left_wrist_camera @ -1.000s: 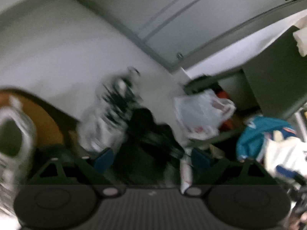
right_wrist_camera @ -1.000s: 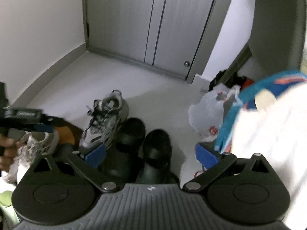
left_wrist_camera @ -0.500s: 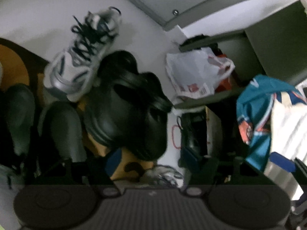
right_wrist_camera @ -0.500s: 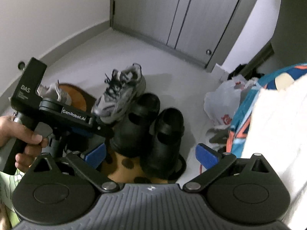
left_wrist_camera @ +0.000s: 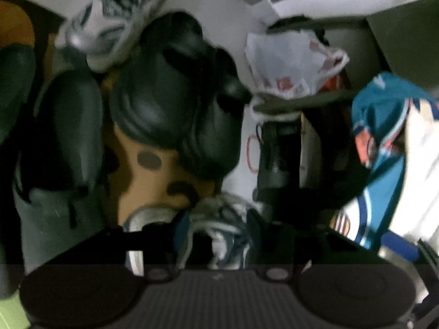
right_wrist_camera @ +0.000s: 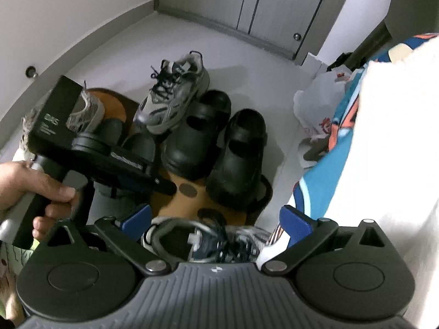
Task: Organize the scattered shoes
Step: 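Open the right gripper and grasp the second grey sneaker with the left gripper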
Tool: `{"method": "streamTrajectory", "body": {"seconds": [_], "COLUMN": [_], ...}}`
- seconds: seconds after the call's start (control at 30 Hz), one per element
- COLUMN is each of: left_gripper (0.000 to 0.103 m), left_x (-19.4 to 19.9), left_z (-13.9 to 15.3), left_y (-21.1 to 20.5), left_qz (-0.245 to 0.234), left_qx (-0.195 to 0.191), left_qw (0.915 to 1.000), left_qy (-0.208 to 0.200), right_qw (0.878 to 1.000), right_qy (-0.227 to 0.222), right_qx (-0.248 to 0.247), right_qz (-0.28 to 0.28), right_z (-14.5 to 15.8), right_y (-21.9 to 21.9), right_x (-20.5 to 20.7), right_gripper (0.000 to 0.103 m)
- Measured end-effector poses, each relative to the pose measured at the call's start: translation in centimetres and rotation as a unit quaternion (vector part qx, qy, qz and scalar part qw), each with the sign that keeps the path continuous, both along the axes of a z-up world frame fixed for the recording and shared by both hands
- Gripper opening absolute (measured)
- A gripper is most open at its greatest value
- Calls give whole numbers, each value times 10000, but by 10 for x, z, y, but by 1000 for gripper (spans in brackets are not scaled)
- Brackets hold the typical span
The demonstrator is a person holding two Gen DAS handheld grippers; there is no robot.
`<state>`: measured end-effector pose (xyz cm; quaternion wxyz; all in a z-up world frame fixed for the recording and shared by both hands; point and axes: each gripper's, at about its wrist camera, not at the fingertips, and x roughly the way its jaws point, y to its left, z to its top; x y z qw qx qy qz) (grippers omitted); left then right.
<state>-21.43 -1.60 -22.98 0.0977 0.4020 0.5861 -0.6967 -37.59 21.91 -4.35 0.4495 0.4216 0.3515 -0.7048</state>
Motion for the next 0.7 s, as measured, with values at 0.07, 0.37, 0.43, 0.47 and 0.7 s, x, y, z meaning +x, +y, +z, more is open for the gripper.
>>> {"method": "streamTrajectory", "body": {"seconds": [0.07,0.37,0.43,0.47,0.7], "left_gripper": [48,53,53,53,53], "left_x": [-3,-19,-24,-26,-39], "left_z": [-1,5,3,-1,-22], "left_y": [6,6,9,12,30], "left_qz": [-66,-45,-130,-169,-377], "left_qx": [79,193,336,462,988], "left_qw": [9999,9996,9990,9984,9929], "left_qy": [29,176,245,276,552], "right_qw": [10000,9998,9998,9997,9990], "right_qy": [-14,58,96,116,409], "right_qx": [2,-64,0,39,179], "right_qz": [-27,-168,-183,-200,-45], "right_z": [0,8,6,5,5], "right_y": [7,23,25,25,27], "right_x": [4,0,-2,-4,-2], "right_gripper": [102,102,102,102,102]}}
